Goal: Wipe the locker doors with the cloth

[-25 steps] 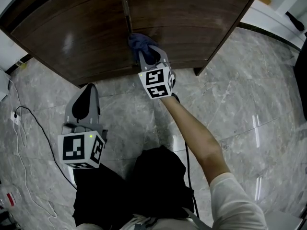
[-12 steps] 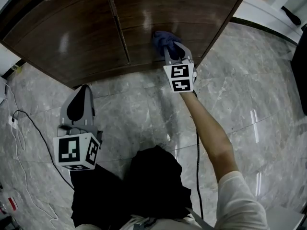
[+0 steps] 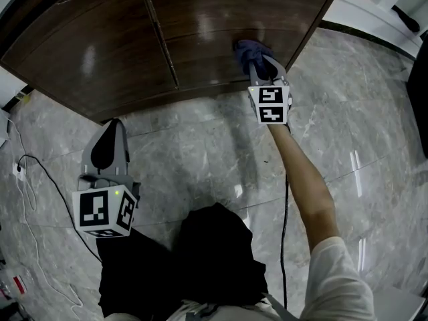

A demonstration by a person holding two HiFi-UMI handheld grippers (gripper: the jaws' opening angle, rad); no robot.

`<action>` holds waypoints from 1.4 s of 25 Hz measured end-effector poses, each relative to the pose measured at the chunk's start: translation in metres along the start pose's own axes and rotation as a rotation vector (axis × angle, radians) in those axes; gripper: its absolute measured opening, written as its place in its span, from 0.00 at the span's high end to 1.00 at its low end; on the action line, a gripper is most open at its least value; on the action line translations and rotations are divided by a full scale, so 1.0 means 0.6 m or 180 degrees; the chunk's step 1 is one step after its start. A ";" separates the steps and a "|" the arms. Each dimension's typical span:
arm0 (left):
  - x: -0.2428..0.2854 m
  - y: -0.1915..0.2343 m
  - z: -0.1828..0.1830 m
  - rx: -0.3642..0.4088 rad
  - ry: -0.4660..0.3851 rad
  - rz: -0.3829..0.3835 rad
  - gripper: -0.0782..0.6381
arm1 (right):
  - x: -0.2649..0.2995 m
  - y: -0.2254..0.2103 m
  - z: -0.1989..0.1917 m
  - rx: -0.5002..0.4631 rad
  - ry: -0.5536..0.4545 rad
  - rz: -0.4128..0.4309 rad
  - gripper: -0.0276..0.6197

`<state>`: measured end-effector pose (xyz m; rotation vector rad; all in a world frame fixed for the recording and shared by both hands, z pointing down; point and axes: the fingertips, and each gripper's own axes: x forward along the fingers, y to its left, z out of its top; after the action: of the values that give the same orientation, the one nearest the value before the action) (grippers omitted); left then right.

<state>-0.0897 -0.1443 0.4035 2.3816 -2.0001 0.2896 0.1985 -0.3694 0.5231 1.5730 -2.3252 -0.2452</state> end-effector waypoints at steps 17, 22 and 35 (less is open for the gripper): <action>0.009 -0.012 -0.003 0.0033 0.0059 -0.0014 0.89 | -0.020 -0.155 -0.095 0.0521 0.0216 -0.0605 0.83; 0.008 -0.016 -0.001 0.0027 0.0072 -0.0020 0.89 | -0.015 -0.104 -0.086 0.0629 0.0168 -0.0532 0.83; 0.001 -0.010 0.006 -0.0015 0.0062 -0.0023 0.89 | 0.019 0.119 -0.044 0.0512 0.0077 0.0095 0.83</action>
<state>-0.0833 -0.1446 0.4008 2.3734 -1.9814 0.3065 0.1420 -0.3518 0.5723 1.6029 -2.3997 -0.0322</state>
